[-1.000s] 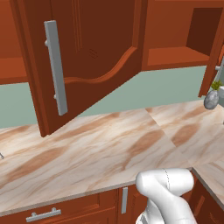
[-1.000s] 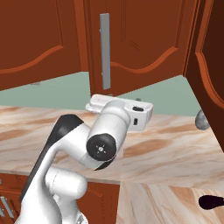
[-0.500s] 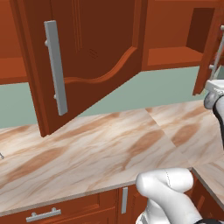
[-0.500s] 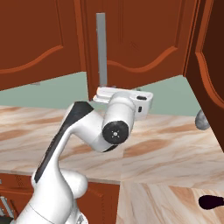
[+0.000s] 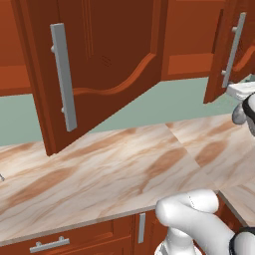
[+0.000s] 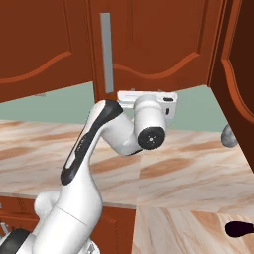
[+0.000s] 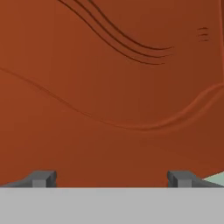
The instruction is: Close all open cabinet doors.
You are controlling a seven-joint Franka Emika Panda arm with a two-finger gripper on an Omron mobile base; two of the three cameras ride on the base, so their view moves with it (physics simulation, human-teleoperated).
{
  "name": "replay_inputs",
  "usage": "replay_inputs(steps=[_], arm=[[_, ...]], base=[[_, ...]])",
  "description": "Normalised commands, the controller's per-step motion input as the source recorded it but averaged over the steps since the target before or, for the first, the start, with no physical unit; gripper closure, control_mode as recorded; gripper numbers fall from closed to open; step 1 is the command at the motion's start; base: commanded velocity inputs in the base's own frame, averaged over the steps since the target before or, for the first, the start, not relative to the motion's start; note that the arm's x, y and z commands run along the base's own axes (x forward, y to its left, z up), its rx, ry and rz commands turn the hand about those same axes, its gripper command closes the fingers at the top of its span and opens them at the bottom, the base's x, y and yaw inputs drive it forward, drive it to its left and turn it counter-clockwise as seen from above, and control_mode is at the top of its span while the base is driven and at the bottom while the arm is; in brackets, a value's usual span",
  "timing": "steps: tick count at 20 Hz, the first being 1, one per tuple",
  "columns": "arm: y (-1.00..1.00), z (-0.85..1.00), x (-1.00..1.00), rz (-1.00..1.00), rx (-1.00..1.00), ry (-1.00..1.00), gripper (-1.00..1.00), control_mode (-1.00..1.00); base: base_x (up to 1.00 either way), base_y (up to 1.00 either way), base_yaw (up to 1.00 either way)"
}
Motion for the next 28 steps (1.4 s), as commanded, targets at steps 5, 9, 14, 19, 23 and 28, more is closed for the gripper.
replay_inputs(steps=[5, 9, 14, 19, 23, 28], arm=[[0.54, -0.04, 0.45, -0.01, -0.06, -0.21, -1.0, -1.0], [0.54, 0.0, 0.45, -0.02, -0.05, -0.07, -1.0, -1.0], [0.21, 0.07, 0.44, 0.0, 0.0, 0.01, -1.0, -1.0], [0.08, 0.22, 0.5, 0.0, 0.0, 0.1, -1.0, -1.0], [0.07, 0.19, 0.5, 0.0, 0.0, 0.11, -1.0, -1.0], [0.15, 0.01, 0.44, -0.01, -0.01, 0.05, -1.0, -1.0]], base=[[0.0, 0.0, 0.0], [0.0, 0.0, 0.0], [0.0, 0.0, 0.0], [0.0, 0.0, 0.0], [0.0, 0.0, 0.0], [0.0, 0.0, 0.0]])
